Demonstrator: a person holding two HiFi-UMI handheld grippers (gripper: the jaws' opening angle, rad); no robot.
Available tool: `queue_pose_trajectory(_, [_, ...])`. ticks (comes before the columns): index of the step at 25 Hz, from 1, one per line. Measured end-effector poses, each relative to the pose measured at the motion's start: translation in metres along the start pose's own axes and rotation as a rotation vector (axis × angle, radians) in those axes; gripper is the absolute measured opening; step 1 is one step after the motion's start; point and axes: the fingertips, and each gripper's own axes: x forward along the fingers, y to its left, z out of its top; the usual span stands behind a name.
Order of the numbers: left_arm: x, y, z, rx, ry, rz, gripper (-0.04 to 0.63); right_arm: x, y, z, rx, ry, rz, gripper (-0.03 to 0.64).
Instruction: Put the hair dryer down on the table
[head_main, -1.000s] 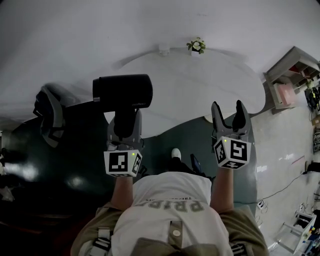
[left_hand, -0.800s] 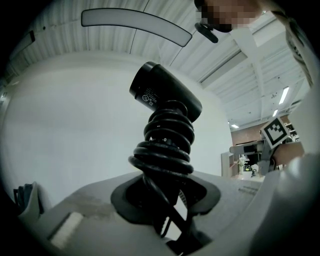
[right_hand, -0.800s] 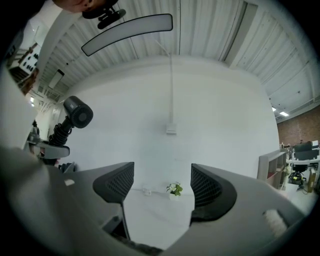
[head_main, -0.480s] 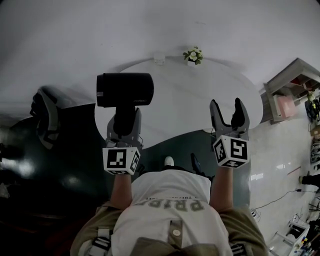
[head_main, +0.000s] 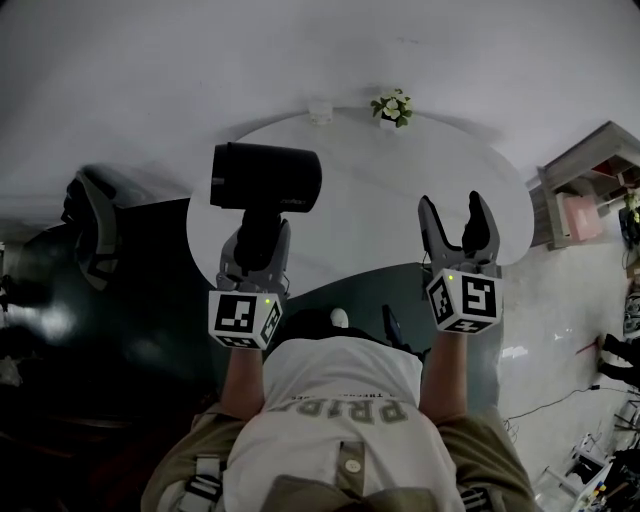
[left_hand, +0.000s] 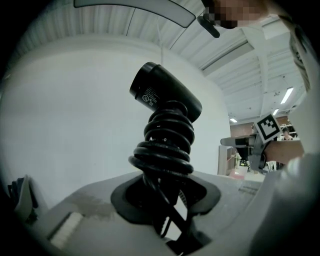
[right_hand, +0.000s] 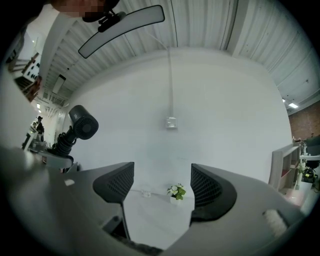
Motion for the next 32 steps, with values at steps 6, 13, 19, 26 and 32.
queue_pose_trajectory(6, [0.012,0.006,-0.011,-0.031,0.041,-0.021,0.138,0.018,0.01,-0.011,0.004,0.026,0.026,0.344])
queue_pose_trajectory(13, [0.019,0.014,-0.038,-0.069,0.139,-0.075,0.138,0.032,0.036,-0.025,-0.007,0.062,0.098,0.356])
queue_pose_trajectory(19, [0.026,0.021,-0.069,-0.103,0.246,-0.101,0.138,0.047,0.063,-0.03,-0.049,0.066,0.216,0.354])
queue_pose_trajectory(26, [0.04,0.02,-0.098,-0.118,0.344,-0.157,0.138,0.065,0.11,-0.04,-0.147,0.091,0.413,0.368])
queue_pose_trajectory(32, [0.047,0.015,-0.132,-0.138,0.433,-0.209,0.138,0.074,0.141,-0.069,-0.192,0.195,0.525,0.376])
